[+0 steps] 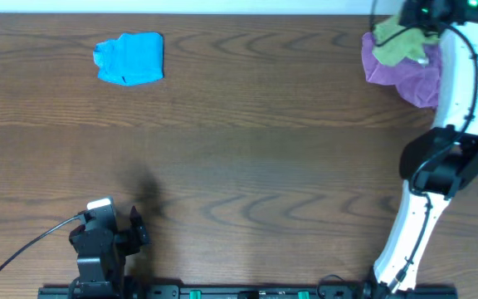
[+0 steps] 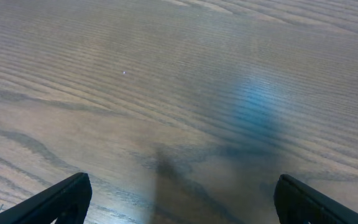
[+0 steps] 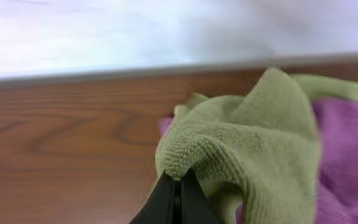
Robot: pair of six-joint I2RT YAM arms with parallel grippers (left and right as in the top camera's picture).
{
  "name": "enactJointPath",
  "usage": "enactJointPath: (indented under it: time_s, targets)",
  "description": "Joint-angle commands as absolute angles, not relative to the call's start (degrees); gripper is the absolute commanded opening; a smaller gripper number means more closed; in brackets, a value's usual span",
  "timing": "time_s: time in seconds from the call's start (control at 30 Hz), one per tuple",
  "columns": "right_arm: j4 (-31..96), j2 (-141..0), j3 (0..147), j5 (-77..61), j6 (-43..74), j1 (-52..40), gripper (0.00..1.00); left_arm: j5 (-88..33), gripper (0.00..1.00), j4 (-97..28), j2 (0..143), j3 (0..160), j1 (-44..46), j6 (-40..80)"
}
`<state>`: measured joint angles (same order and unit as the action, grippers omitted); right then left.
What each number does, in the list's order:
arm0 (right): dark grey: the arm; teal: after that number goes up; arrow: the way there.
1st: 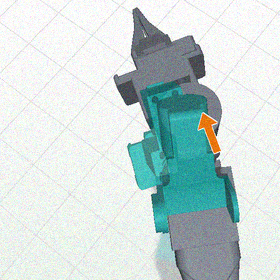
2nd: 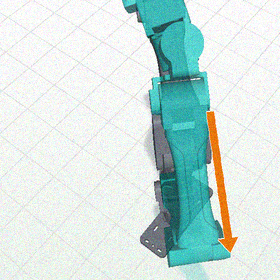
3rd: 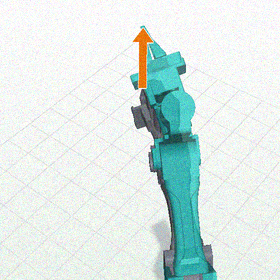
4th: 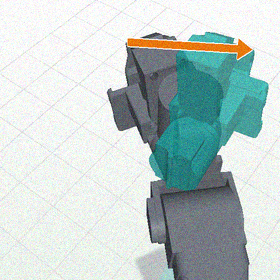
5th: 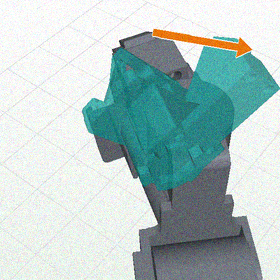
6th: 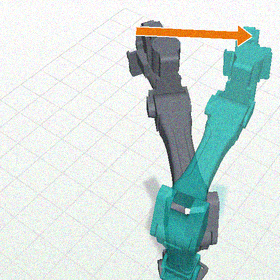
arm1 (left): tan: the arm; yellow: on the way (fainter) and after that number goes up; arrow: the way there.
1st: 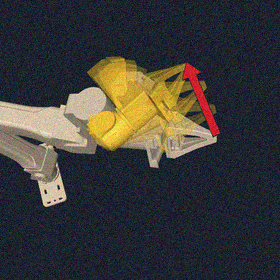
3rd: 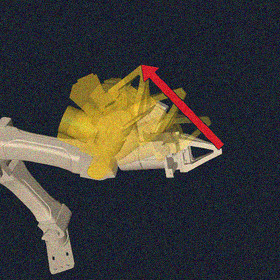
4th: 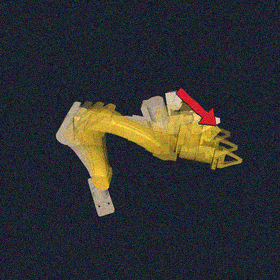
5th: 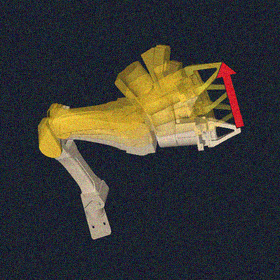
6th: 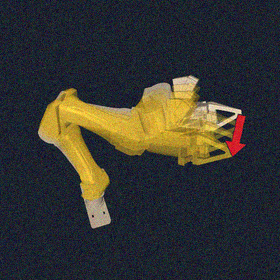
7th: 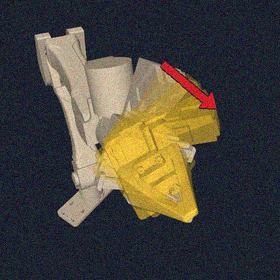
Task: Fold the cloth
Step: 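Pull the green cloth off the pile toward table center with right gripper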
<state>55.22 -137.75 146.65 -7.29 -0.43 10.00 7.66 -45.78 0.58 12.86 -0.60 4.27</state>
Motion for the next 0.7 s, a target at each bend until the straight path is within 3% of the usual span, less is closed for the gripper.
enactJointPath:
  time_s: [0.0, 0.3, 0.67]
  targets:
    - [55.6, -130.8, 148.5, -9.0, 0.2, 6.9, 0.02, 7.4, 0.95, -48.0, 0.2, 10.8, -0.7, 3.9]
    - [59.9, -120.7, 148.5, -8.4, -1.6, 1.3, 0.02, 7.4, 0.95, -48.0, 0.2, 10.8, -0.7, 3.9]
    - [78.8, -112.8, 148.5, 1.1, -1.1, -13.7, 0.02, 7.4, 0.95, -48.0, 0.2, 10.8, -0.7, 3.9]
